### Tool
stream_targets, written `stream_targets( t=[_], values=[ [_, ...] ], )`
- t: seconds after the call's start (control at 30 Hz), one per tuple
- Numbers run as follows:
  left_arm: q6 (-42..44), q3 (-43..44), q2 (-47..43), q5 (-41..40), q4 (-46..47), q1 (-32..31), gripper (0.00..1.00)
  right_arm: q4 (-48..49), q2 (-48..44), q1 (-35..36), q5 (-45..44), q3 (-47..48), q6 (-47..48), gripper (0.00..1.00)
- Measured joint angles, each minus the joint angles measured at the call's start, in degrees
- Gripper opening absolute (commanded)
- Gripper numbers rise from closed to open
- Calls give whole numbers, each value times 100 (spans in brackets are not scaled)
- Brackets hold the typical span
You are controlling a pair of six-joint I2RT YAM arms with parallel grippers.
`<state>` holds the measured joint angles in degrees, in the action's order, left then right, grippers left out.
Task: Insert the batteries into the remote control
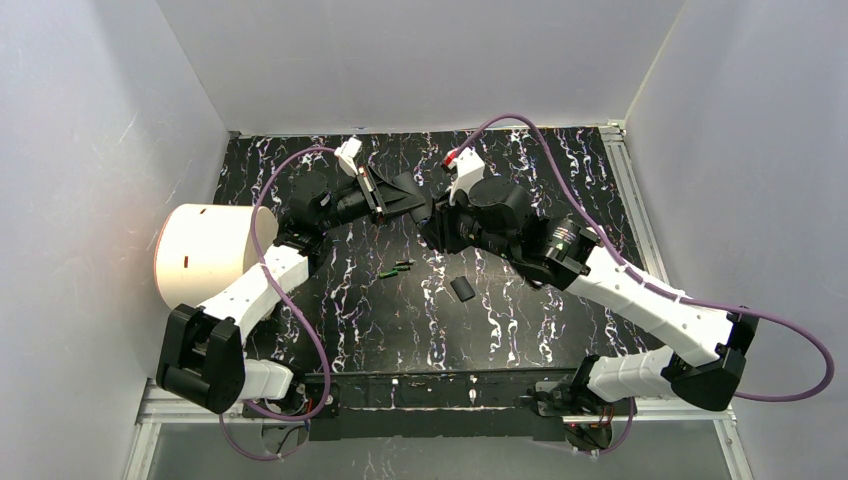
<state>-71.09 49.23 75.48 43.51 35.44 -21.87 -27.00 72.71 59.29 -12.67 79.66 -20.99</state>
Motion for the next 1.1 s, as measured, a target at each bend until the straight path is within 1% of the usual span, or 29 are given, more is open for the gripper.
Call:
stream_targets(
  t=[0.17,0.33,0.63,0.93,1.1],
  values=[
    [17,0,0,4,0,0,0,20,0,0,-24,-2,111,37],
    [22,0,0,33,0,0,0,20,0,0,-70,-2,195,38],
    [50,0,-4,83,0,0,0,155,48,0,-85,-7,323,31],
    [105,0,-7,92,-61,2,0,197,164,-2,-85,-39,365,29],
    [105,0,-7,109,-92,2,0,214,164,-2,-107,-79,400,23]
  ],
)
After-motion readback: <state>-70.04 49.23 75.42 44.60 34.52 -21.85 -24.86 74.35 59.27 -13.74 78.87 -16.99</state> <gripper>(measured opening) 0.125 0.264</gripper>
